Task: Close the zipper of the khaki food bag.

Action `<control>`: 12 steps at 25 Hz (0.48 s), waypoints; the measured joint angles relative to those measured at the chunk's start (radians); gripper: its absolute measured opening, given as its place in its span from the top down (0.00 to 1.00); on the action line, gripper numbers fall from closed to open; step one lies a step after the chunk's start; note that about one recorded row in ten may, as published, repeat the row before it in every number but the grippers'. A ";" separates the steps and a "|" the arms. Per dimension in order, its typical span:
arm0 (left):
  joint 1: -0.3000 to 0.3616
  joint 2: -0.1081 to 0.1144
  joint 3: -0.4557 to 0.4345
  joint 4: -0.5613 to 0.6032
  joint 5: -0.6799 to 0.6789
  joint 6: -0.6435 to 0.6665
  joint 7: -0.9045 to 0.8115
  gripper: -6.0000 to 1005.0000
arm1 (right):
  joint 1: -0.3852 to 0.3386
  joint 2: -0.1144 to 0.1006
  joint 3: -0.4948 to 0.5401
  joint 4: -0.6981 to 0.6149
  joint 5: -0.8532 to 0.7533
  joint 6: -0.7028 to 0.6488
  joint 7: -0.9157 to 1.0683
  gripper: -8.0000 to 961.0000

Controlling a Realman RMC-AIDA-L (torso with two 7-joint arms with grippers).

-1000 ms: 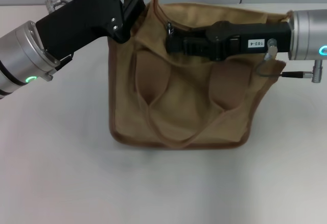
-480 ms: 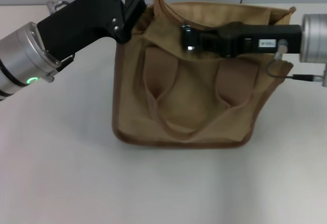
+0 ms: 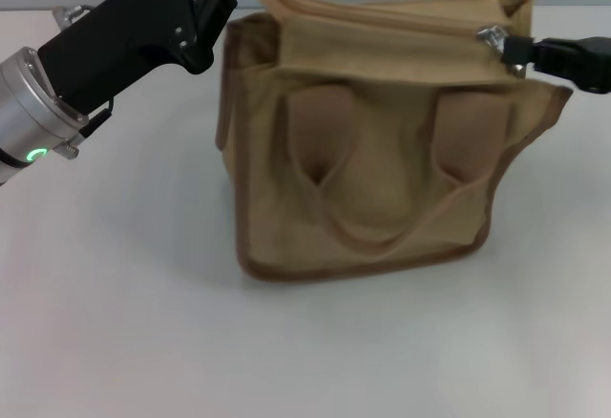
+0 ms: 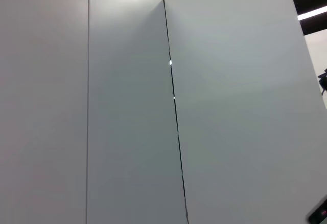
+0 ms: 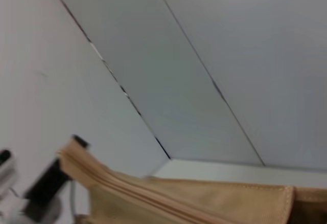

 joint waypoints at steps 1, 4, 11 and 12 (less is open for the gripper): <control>0.000 0.000 0.000 0.000 0.000 0.000 0.000 0.95 | -0.005 0.000 0.024 0.004 0.009 -0.029 -0.025 0.90; 0.000 -0.001 0.001 0.000 0.000 -0.012 0.001 0.95 | -0.026 0.006 0.081 0.027 0.053 -0.104 -0.118 0.87; 0.003 -0.001 -0.005 0.000 -0.001 -0.043 -0.006 0.95 | -0.102 -0.014 0.108 0.187 0.157 -0.336 -0.534 0.74; 0.004 0.000 -0.007 -0.001 -0.001 -0.046 -0.011 0.95 | -0.100 -0.022 0.102 0.209 0.129 -0.364 -0.581 0.72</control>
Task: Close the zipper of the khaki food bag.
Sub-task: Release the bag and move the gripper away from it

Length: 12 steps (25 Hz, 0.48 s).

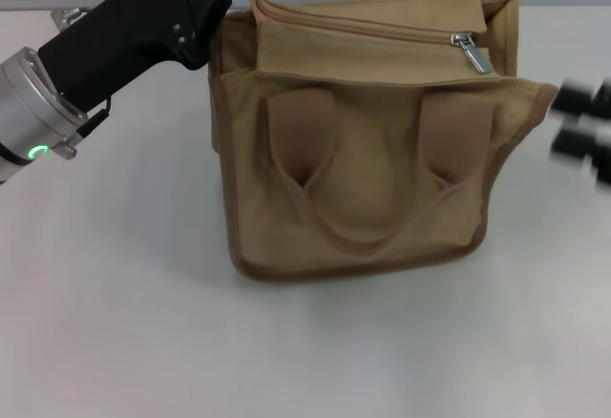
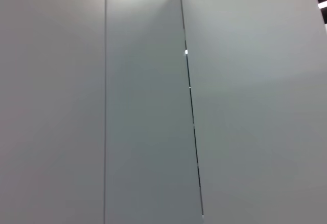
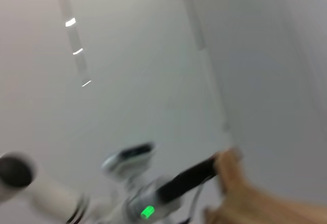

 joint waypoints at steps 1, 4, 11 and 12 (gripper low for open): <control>0.000 0.000 -0.004 0.000 0.000 -0.003 -0.007 0.94 | 0.004 -0.007 -0.007 0.024 -0.034 -0.024 -0.043 0.70; 0.001 0.001 -0.016 0.000 0.000 -0.021 -0.032 0.94 | 0.022 -0.019 -0.032 0.069 -0.140 -0.052 -0.141 0.64; 0.009 0.003 -0.027 0.003 -0.001 -0.085 -0.111 0.94 | 0.063 -0.002 -0.073 0.093 -0.288 0.006 -0.212 0.34; 0.009 0.003 -0.027 0.003 -0.001 -0.085 -0.111 0.94 | 0.063 -0.002 -0.073 0.093 -0.288 0.006 -0.212 0.31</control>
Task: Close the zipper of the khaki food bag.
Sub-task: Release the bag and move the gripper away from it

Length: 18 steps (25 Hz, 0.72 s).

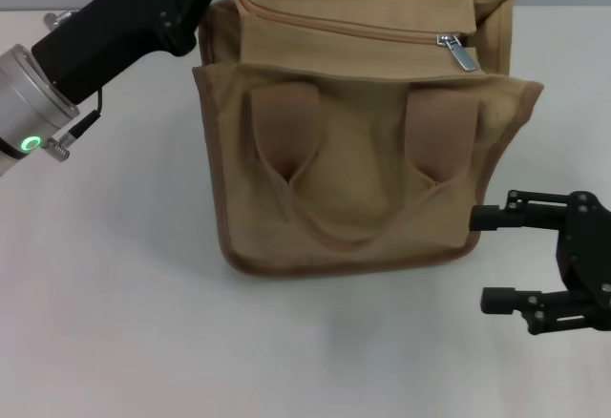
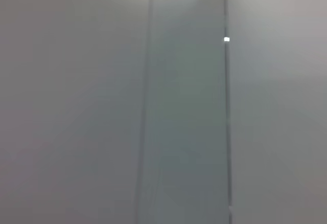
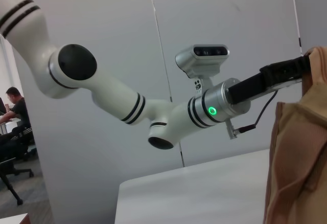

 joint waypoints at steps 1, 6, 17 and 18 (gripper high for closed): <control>0.006 0.000 -0.012 0.000 0.000 -0.009 -0.026 0.94 | 0.007 0.000 -0.002 0.012 -0.003 0.009 -0.004 0.27; 0.042 0.011 -0.025 0.046 0.021 -0.035 -0.178 0.94 | 0.032 0.000 -0.023 0.039 -0.007 0.041 -0.012 0.19; 0.175 0.175 0.128 0.393 0.267 0.173 -0.643 0.59 | 0.078 0.005 -0.088 0.075 -0.009 0.131 -0.003 0.18; 0.176 0.185 0.126 0.395 0.282 0.206 -0.645 0.56 | 0.081 0.008 -0.091 0.075 -0.009 0.136 -0.001 0.18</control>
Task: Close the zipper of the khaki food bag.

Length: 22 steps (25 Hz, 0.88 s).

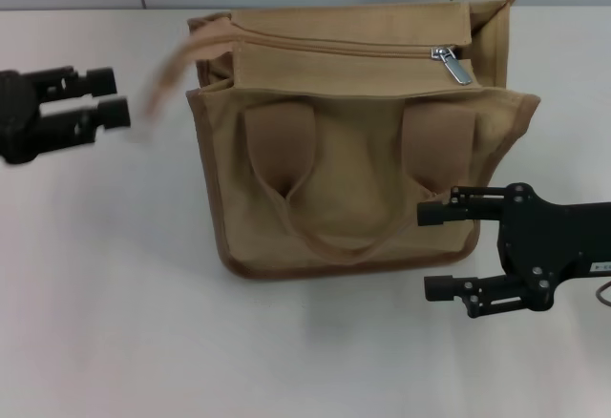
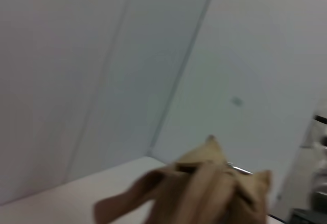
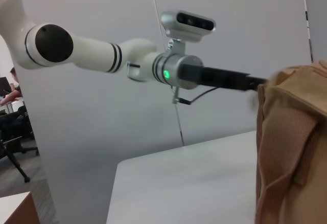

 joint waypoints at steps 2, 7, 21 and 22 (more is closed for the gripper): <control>0.003 0.008 -0.012 0.002 0.007 0.060 0.009 0.50 | 0.006 0.002 0.000 0.003 0.000 0.004 0.001 0.18; 0.030 -0.028 -0.014 0.002 -0.033 0.146 0.104 0.35 | 0.014 0.005 -0.001 0.016 0.000 0.006 0.000 0.18; 0.045 -0.178 0.202 -0.164 0.055 0.035 0.505 0.16 | 0.024 0.031 0.004 0.169 0.011 0.044 -0.147 0.18; 0.043 -0.177 0.202 -0.173 0.055 0.033 0.509 0.16 | 0.025 0.031 0.004 0.175 0.011 0.047 -0.152 0.18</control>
